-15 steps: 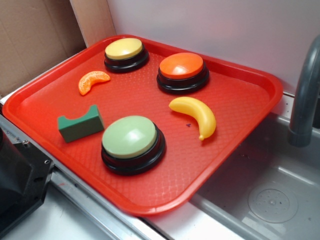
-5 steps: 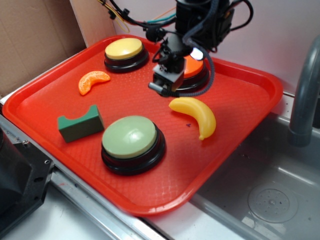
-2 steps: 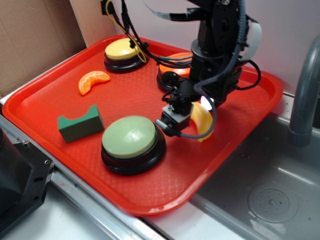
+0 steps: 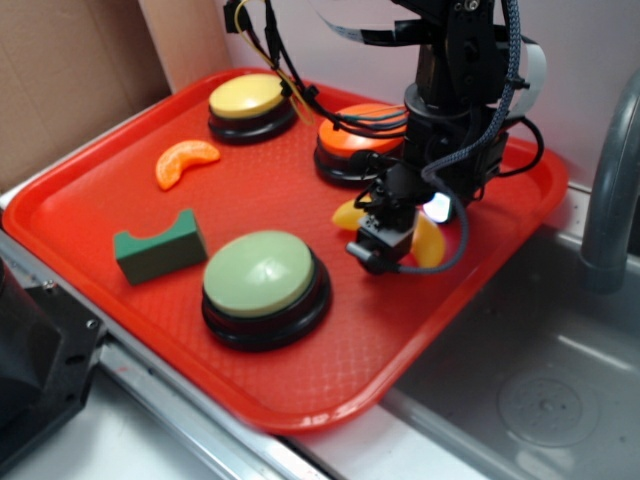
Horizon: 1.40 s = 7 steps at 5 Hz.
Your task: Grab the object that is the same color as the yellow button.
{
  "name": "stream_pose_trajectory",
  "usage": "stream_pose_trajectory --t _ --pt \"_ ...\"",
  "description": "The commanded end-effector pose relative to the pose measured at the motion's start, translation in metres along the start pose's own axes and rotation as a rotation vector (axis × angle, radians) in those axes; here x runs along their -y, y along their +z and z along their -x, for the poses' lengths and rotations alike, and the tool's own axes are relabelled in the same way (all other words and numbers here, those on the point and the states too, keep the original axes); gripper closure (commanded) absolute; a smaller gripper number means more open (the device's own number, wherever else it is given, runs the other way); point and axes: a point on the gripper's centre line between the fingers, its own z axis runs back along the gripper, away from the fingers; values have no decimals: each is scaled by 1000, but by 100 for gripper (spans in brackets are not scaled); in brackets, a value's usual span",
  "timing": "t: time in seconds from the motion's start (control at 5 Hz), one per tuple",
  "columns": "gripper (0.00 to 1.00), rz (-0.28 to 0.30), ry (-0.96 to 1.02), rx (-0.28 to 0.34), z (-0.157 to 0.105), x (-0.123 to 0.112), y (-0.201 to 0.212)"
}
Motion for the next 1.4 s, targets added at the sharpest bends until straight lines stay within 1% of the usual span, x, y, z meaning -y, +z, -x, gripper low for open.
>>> stream_pose_trajectory --t 0.0,0.2,0.4,0.6,0.8,1.0,1.2 --pt "100 -132 476 57 30 32 66" --pt "100 -144 728 95 44 46 96" --pt "100 -205 984 131 54 58 127" --pt "100 -178 1238 206 68 70 159" --pt "100 -95 1491 235 91 82 189" --pt "100 -109 1677 241 107 90 206" --pt "100 -112 1676 183 108 82 197"
